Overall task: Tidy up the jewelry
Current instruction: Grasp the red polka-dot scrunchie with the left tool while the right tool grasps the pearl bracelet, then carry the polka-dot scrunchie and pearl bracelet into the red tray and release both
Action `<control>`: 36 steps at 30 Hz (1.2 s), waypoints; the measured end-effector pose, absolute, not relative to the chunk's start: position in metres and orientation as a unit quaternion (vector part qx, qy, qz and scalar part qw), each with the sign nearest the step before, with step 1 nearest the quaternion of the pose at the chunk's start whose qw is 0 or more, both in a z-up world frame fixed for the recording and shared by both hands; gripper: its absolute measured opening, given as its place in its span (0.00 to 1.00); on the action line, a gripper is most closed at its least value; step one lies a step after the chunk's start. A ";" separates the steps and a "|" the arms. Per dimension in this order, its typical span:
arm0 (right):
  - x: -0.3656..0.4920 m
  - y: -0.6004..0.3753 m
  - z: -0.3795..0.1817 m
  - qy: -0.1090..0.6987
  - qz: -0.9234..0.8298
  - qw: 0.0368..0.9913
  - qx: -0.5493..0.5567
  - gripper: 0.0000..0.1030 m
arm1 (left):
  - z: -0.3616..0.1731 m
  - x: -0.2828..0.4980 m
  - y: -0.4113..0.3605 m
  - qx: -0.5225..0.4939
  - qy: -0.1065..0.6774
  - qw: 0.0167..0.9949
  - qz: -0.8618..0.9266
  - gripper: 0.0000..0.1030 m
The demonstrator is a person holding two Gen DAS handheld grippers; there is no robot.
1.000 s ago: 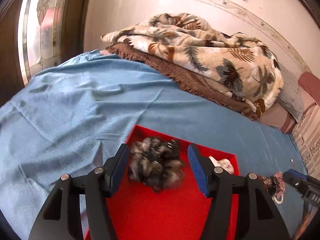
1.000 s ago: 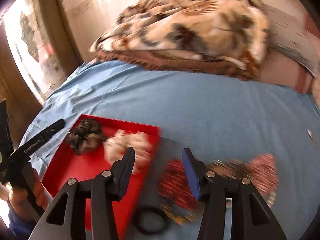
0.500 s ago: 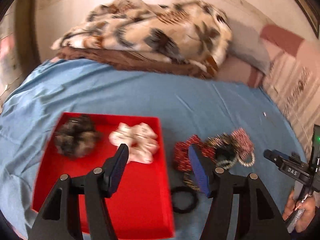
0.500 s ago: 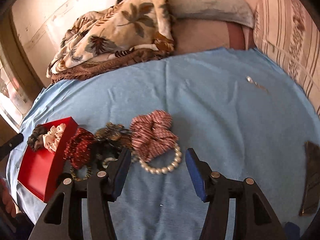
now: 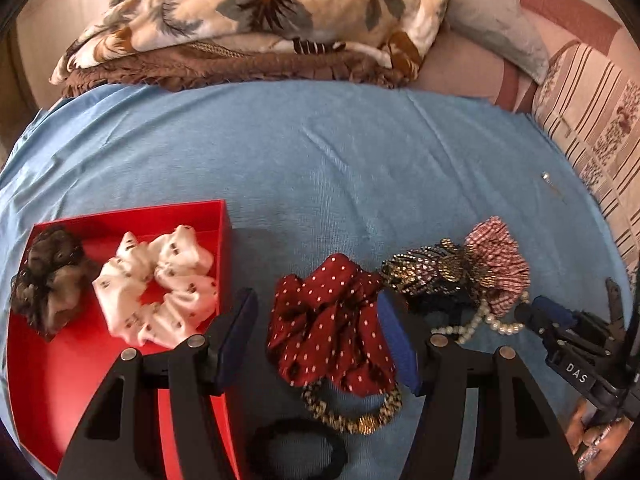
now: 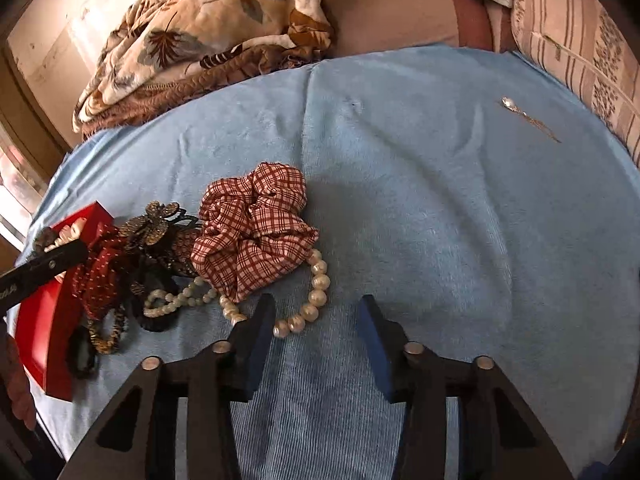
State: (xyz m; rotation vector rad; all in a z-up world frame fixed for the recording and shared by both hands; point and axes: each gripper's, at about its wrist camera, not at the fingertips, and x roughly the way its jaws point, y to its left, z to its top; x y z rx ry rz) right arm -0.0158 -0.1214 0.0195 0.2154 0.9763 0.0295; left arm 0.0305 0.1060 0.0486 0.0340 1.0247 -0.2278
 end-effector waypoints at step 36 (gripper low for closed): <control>-0.134 -0.080 0.115 0.350 0.064 0.925 0.130 0.11 | 0.138 -0.099 0.209 -0.051 0.394 0.915 -0.067 0.07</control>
